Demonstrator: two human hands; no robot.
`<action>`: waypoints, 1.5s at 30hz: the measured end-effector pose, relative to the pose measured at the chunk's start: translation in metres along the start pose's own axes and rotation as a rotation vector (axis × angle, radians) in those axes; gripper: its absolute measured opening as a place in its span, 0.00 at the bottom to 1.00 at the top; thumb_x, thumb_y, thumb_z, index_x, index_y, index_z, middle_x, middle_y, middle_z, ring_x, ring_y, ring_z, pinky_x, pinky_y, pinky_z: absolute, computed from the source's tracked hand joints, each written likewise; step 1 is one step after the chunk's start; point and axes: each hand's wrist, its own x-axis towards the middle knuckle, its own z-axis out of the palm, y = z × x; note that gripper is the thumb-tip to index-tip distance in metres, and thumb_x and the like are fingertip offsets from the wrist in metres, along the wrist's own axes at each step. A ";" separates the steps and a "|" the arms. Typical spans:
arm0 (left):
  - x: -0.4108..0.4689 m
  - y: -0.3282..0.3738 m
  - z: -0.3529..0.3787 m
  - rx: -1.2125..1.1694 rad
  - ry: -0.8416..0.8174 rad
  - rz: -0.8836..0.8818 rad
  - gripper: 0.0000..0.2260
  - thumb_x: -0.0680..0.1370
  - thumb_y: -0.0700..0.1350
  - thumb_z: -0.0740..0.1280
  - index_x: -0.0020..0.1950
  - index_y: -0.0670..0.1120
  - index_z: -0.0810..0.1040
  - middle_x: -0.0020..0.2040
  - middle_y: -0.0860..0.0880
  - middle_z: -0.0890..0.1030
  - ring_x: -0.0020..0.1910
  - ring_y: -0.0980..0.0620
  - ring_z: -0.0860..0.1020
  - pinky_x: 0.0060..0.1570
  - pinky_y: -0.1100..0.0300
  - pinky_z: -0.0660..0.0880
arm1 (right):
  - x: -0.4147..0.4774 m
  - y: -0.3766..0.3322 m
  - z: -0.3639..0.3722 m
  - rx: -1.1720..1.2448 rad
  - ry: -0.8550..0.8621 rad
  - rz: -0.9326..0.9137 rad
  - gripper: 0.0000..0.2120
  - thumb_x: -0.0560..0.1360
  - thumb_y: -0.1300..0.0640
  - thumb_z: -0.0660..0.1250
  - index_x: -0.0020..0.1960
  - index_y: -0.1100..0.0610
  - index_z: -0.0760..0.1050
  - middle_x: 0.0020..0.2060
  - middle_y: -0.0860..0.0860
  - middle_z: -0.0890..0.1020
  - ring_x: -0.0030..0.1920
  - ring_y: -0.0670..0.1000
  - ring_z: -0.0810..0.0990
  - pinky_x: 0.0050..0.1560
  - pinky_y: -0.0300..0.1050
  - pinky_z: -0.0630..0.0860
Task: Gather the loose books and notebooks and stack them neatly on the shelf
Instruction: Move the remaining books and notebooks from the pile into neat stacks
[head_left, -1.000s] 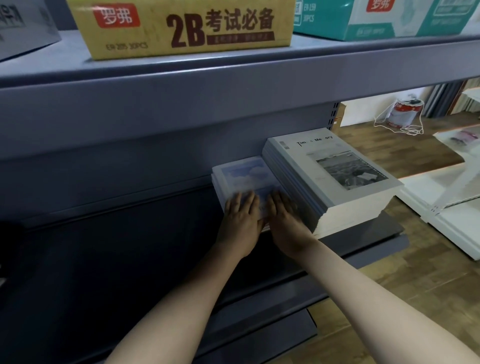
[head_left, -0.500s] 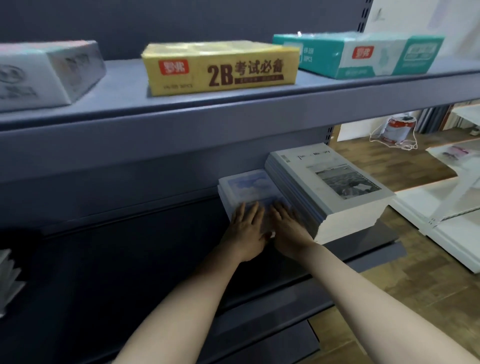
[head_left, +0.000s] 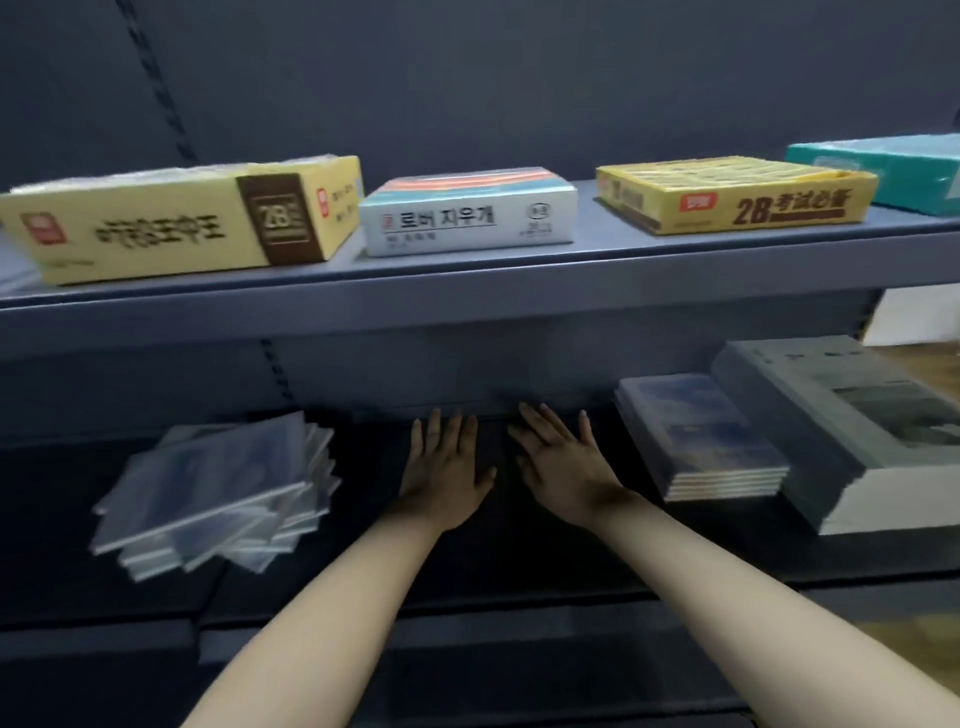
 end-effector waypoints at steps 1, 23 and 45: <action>-0.008 -0.017 -0.001 0.008 0.001 -0.034 0.32 0.81 0.60 0.48 0.78 0.43 0.43 0.78 0.45 0.43 0.76 0.42 0.39 0.73 0.46 0.37 | 0.007 -0.016 0.002 0.003 0.005 -0.036 0.23 0.82 0.51 0.49 0.76 0.51 0.53 0.77 0.48 0.46 0.76 0.51 0.42 0.72 0.61 0.39; -0.131 -0.243 0.020 -0.154 -0.048 -0.606 0.24 0.81 0.52 0.53 0.76 0.51 0.51 0.78 0.47 0.47 0.76 0.46 0.46 0.74 0.46 0.43 | 0.103 -0.285 0.063 -0.124 -0.068 -0.264 0.32 0.69 0.51 0.70 0.68 0.65 0.68 0.59 0.62 0.75 0.53 0.64 0.77 0.48 0.49 0.76; -0.192 -0.229 0.014 0.151 0.398 -0.148 0.11 0.70 0.44 0.63 0.49 0.44 0.80 0.31 0.46 0.78 0.33 0.43 0.78 0.46 0.52 0.78 | 0.090 -0.258 0.048 -0.100 -0.165 -0.374 0.23 0.76 0.58 0.60 0.69 0.61 0.62 0.68 0.61 0.67 0.68 0.61 0.64 0.68 0.53 0.64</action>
